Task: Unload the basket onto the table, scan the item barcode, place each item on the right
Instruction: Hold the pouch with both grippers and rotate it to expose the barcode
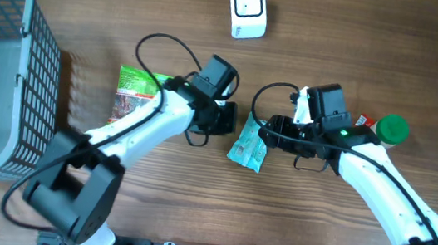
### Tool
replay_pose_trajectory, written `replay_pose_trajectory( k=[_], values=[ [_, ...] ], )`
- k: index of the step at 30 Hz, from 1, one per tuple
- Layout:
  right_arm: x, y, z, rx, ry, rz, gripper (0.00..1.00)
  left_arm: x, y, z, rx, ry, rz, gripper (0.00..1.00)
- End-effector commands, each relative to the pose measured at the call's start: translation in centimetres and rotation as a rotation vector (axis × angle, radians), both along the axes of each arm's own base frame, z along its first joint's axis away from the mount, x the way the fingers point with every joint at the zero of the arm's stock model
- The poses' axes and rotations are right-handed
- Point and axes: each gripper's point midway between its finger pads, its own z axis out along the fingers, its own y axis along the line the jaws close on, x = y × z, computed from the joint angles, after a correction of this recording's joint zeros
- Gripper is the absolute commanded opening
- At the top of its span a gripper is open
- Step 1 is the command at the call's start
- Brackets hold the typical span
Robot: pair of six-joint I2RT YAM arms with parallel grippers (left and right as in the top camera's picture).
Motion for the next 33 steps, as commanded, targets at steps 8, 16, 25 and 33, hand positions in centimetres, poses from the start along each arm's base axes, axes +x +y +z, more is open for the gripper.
replay_pose_trajectory(
  k=[8,16,25,33],
  values=[
    [0.5,0.5,-4.9,-0.023,0.087,0.046,0.62,0.5,-0.6,-2.2,0.031,-0.008,-0.016,0.09],
    [1.1,1.9,-5.8,0.053,0.059,0.07,0.57,0.3,-1.1,-4.4,0.049,0.014,-0.031,0.09],
    [0.8,1.7,-6.1,0.052,0.078,0.049,0.48,0.0,-1.1,-5.3,0.063,0.034,-0.036,0.11],
    [0.3,1.5,-7.0,0.061,0.086,0.011,0.48,0.0,-1.1,-5.4,0.063,0.034,-0.036,0.1]
  ],
)
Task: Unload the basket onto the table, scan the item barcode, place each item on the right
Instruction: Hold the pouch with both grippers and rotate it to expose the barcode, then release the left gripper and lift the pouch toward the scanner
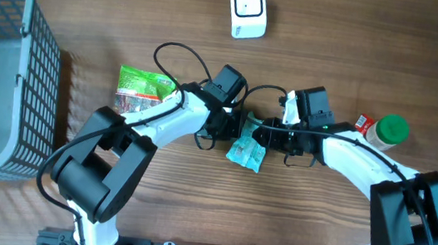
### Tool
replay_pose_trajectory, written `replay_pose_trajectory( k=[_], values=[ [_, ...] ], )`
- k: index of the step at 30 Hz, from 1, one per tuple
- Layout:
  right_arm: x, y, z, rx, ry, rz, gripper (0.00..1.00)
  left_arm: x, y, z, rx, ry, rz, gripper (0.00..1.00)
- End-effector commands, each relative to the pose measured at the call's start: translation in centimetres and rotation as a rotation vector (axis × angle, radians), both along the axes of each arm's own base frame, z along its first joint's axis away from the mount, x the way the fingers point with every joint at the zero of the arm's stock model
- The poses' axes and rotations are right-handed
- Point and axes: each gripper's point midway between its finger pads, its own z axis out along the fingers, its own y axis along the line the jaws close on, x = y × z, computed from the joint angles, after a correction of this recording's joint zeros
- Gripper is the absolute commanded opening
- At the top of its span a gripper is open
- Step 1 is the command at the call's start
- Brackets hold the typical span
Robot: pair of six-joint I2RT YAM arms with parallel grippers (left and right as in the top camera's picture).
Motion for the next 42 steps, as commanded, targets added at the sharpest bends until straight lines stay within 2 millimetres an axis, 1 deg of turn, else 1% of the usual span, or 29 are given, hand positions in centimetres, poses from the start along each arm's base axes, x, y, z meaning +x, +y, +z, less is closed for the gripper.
replay_pose_trajectory(
  k=[1,3,5,6,7,11,13,14,17,19,20,21,23,24,26,29,30,32,33,35,36,37,38,39,40,41,42],
  values=[
    [-1.1,-0.2,-1.2,0.002,0.053,-0.023,0.47,-0.1,-0.1,-0.5,0.014,0.0,-0.013,0.1],
    [-1.1,-0.2,-1.1,0.003,0.054,-0.026,0.46,-0.1,-0.1,-0.5,0.013,0.0,-0.012,0.1],
    [-1.0,-0.1,-1.1,0.007,0.05,-0.026,0.35,-0.1,-0.1,-0.5,0.013,0.0,-0.013,0.08],
    [-0.9,0.0,-1.0,0.013,0.049,-0.024,0.32,-0.1,-0.1,-0.5,0.014,0.0,-0.013,0.04],
    [-1.0,0.1,-0.9,0.022,0.05,-0.02,0.27,-0.2,-0.1,-0.5,0.014,0.0,-0.014,0.04],
    [-0.9,0.4,-0.6,0.037,0.033,0.01,0.14,-0.2,-0.1,-0.4,0.013,-0.003,-0.019,0.04],
    [-0.7,0.3,-0.3,0.029,0.017,0.006,0.14,0.2,0.1,0.4,0.012,-0.028,-0.042,0.04],
    [-0.6,0.3,0.0,0.026,-0.001,0.015,0.13,0.5,0.6,1.1,0.021,-0.05,-0.046,0.04],
    [0.2,0.2,1.9,0.018,-0.091,0.044,0.11,2.6,3.4,4.6,0.095,-0.159,0.025,0.04],
    [0.7,0.1,3.4,0.024,-0.149,0.051,0.09,3.6,4.9,7.1,0.112,-0.228,0.07,0.04],
    [0.9,0.0,4.4,0.032,-0.176,0.045,0.09,4.1,5.9,8.9,0.116,-0.274,0.1,0.04],
    [1.2,-0.1,5.3,0.039,-0.202,0.039,0.06,4.4,6.6,10.0,0.118,-0.306,0.121,0.04],
    [1.6,-0.3,7.3,0.059,-0.257,0.027,0.04,5.3,8.7,13.4,0.121,-0.399,0.186,0.04],
    [1.7,-0.4,8.1,0.064,-0.283,0.027,0.04,5.8,10.1,15.3,0.128,-0.454,0.229,0.04],
    [1.9,-0.4,9.8,0.065,-0.353,0.053,0.04,6.3,12.5,18.0,0.145,-0.533,0.302,0.05],
    [1.9,-0.5,12.2,0.044,-0.452,0.109,0.04,6.5,15.6,20.7,0.179,-0.617,0.366,0.16],
    [2.0,-0.9,12.8,0.02,-0.47,0.105,0.04,6.6,16.5,21.4,0.195,-0.638,0.381,0.18],
    [2.2,-2.2,14.3,-0.049,-0.484,0.063,0.04,6.7,18.7,22.3,0.221,-0.663,0.438,0.27],
    [2.2,-2.6,15.0,-0.076,-0.483,0.053,0.04,6.9,19.8,22.4,0.236,-0.666,0.465,0.28],
    [2.2,-2.9,16.6,-0.107,-0.496,0.078,0.04,7.1,21.8,22.5,0.256,-0.662,0.518,0.29],
    [2.3,-2.9,17.6,-0.114,-0.503,0.087,0.04,7.2,22.7,22.3,0.266,-0.657,0.542,0.32],
    [2.5,-3.0,18.5,-0.124,-0.508,0.084,0.04,7.3,23.4,22.3,0.273,-0.653,0.558,0.37],
    [2.6,-3.1,19.4,-0.131,-0.517,0.08,0.04,7.3,24.3,22.2,0.282,-0.648,0.581,0.52],
    [2.8,-3.2,20.3,-0.136,-0.528,0.079,0.04,7.3,24.8,22.2,0.286,-0.646,0.595,0.74],
    [2.9,-3.2,21.0,-0.14,-0.539,0.079,0.04,7.3,25.1,22.2,0.29,-0.644,0.602,1.0],
    [3.4,-3.5,22.7,-0.157,-0.568,0.067,0.04,7.3,25.7,22.1,0.295,-0.641,0.615,1.0],
    [3.5,-3.6,23.4,-0.161,-0.579,0.062,0.04,7.3,25.8,22.2,0.296,-0.641,0.618,1.0]
  ],
)
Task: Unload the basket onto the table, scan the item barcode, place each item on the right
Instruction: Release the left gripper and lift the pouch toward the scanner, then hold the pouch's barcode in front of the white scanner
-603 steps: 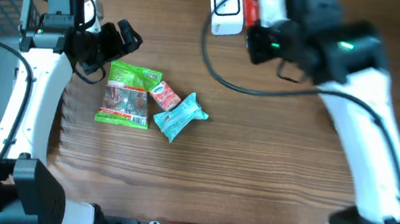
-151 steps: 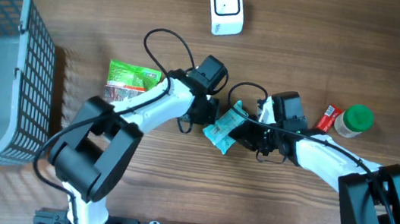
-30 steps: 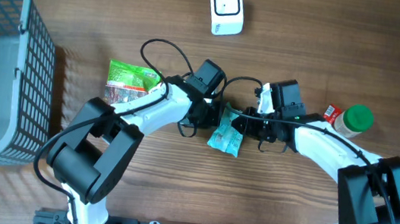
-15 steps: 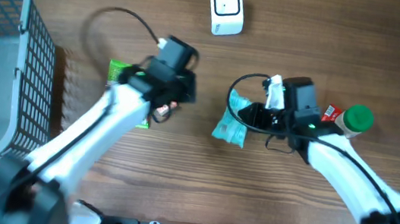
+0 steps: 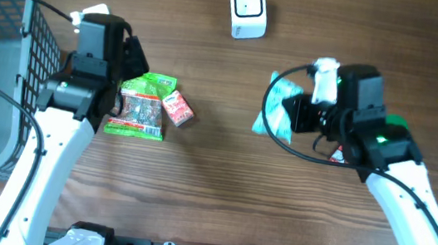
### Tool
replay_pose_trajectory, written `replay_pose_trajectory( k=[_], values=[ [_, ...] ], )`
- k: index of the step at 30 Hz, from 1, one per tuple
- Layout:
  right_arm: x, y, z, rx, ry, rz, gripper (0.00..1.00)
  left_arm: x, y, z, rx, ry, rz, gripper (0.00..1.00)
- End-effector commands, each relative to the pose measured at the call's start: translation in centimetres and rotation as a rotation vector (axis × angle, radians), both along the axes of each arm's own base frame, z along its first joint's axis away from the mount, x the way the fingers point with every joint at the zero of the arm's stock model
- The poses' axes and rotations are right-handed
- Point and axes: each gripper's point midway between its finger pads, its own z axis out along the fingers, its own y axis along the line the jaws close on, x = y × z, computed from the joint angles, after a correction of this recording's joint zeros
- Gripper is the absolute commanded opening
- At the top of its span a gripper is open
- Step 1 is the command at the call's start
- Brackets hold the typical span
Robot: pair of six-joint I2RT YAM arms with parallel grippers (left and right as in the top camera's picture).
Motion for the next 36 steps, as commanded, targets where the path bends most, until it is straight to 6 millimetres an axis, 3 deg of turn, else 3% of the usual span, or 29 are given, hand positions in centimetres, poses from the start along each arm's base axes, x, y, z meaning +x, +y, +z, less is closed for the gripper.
replay_pose_trajectory(
  k=[1,10,14,26,36],
  values=[
    [1.5,-0.9,5.4,-0.045,-0.131,-0.025,0.04,0.1,1.3,0.5,0.017,-0.008,0.037,1.0],
    [4.5,-1.1,14.4,-0.131,-0.287,-0.068,0.04,0.1,1.3,0.5,0.017,-0.008,0.037,1.0],
    [6.9,0.0,16.5,-0.301,-0.375,-0.097,0.04,0.1,1.3,0.5,0.017,-0.008,0.037,1.0],
    [14.0,7.8,14.7,-0.844,-0.694,-0.137,0.04,0.1,1.3,0.5,0.017,-0.008,0.037,1.0],
    [20.0,12.5,9.5,-1.112,-0.837,-0.078,0.04,0.1,1.3,0.5,0.017,-0.008,0.037,1.0]
  ],
)
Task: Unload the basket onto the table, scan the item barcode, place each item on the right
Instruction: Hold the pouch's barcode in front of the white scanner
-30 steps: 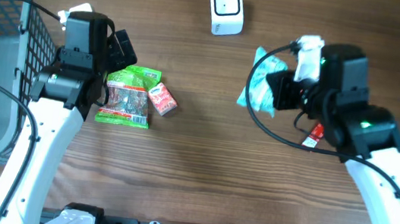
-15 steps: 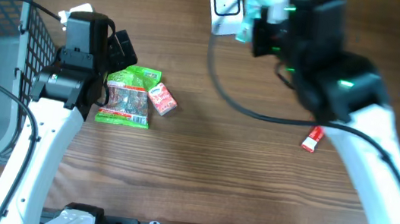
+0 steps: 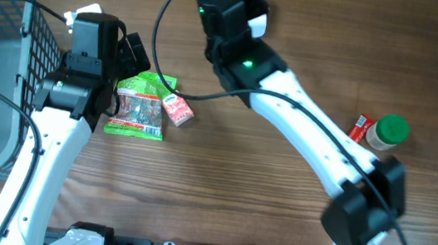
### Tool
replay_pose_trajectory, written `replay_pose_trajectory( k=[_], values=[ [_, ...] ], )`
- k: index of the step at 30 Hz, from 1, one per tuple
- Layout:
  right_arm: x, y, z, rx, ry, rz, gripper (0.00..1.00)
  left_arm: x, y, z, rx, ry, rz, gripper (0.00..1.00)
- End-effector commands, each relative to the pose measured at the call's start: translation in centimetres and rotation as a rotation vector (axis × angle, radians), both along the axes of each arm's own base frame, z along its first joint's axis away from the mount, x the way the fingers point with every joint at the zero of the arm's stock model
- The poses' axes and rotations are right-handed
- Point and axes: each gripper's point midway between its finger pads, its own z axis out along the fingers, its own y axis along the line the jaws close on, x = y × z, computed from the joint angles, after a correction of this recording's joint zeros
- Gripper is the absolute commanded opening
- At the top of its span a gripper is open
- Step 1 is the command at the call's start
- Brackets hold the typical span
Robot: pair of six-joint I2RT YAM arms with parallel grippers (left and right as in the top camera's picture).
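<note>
My right arm reaches across the table to the far edge, and its wrist [image 3: 228, 11] sits over the spot of the white scanner. Only a white sliver of the scanner [image 3: 256, 25] shows beside the wrist. The right fingers and the teal packet are hidden under the wrist. My left gripper [image 3: 137, 52] hangs open at the left, just behind a green snack packet [image 3: 141, 106], with nothing in it.
A small red packet [image 3: 178, 111] lies against the green one. A green-capped bottle [image 3: 389, 131] with a small red item [image 3: 358, 127] stands at the right. A grey wire basket [image 3: 42, 59] fills the far left. The right arm's cable [image 3: 165, 15] loops above the left gripper.
My right arm has moved from the centre right, where it held the teal packet up, to the far edge over the scanner. The packet is now out of sight. The left arm has stayed put.
Both grippers first met at the teal packet lying in the middle of the table, then closed in on it. Later the left arm was back beside the basket and the right gripper held the packet lifted. Now the right wrist covers the scanner.
</note>
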Motion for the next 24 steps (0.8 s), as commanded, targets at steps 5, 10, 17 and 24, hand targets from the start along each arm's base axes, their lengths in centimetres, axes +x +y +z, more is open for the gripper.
replay_pose_trajectory(
  k=[5,10,17,24],
  values=[
    [4.1,0.2,-4.7,-0.199,-0.047,-0.062,0.04,0.2,0.5,0.6,0.014,-0.015,0.013,1.0],
    [6.2,0.4,-6.9,-0.289,-0.1,-0.061,0.04,0.2,0.5,0.6,0.014,-0.015,0.013,1.0],
    [8.0,0.2,-11.6,-0.465,-0.042,-0.01,0.04,0.2,0.5,0.6,0.014,-0.015,0.013,1.0],
    [9.4,-0.3,-10.9,-0.365,-0.132,0.005,0.04,0.2,0.5,0.6,0.014,-0.015,0.013,1.0]
  ],
)
